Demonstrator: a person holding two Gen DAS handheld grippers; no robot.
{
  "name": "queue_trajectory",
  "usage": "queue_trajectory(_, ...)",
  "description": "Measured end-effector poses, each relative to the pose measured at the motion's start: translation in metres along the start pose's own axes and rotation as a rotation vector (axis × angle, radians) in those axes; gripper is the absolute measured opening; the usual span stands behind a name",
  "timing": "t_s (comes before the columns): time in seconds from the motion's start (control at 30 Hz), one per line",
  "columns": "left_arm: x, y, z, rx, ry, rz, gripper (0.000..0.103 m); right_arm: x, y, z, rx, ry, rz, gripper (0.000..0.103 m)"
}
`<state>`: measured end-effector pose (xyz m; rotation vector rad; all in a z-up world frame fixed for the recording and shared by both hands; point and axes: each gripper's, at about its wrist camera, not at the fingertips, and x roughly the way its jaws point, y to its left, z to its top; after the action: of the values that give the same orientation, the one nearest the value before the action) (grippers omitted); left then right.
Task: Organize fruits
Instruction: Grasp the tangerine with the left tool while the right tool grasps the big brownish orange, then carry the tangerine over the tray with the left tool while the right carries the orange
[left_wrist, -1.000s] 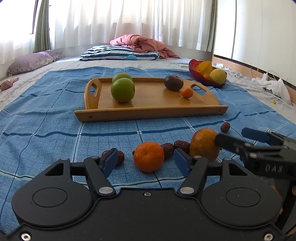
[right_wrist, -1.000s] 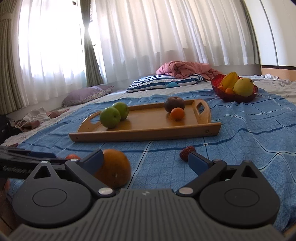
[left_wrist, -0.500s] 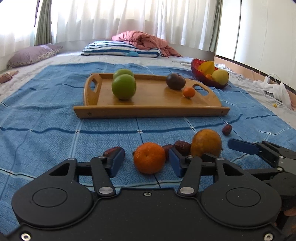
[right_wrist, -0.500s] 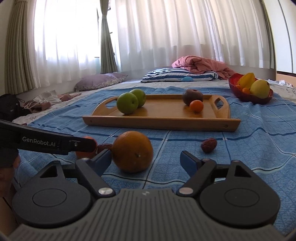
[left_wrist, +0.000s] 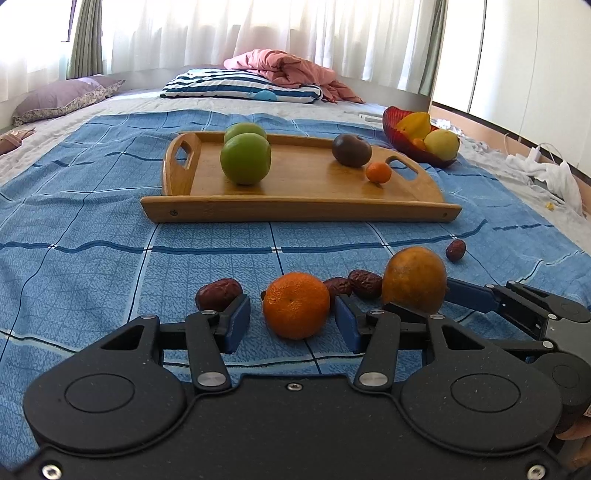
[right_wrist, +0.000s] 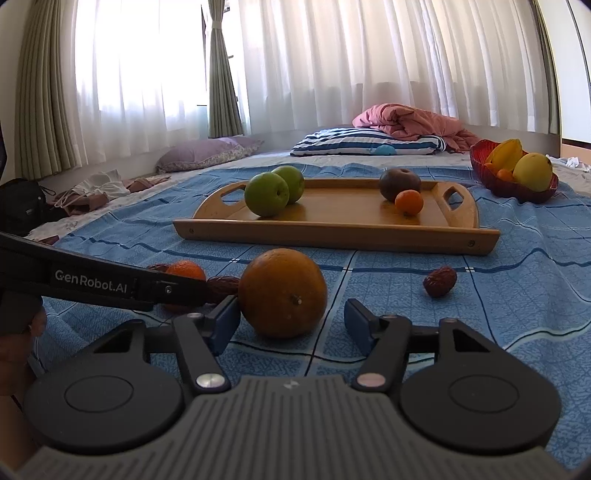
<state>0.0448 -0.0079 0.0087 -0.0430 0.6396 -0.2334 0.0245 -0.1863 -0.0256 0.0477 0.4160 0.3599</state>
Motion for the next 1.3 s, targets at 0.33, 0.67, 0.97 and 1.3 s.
queue_trajectory(0.33,0.007,-0.003,0.000,0.008,0.004,0.017,0.045,0.002,0.001,0.000,0.002,0.001,0.002,0.064)
queue_trajectory(0.67,0.005,-0.006,-0.002,0.010,-0.009,0.026,0.037,0.005,0.003,-0.002,0.008,-0.008,-0.004,0.054)
queue_trajectory(0.97,-0.012,-0.009,0.007,0.021,-0.085,0.057,0.036,0.000,0.001,-0.002,0.028,-0.026,-0.021,0.053)
queue_trajectory(1.3,-0.011,-0.018,0.031,0.030,-0.117,0.029,0.036,-0.005,-0.022,0.020,0.135,-0.088,-0.061,0.053)
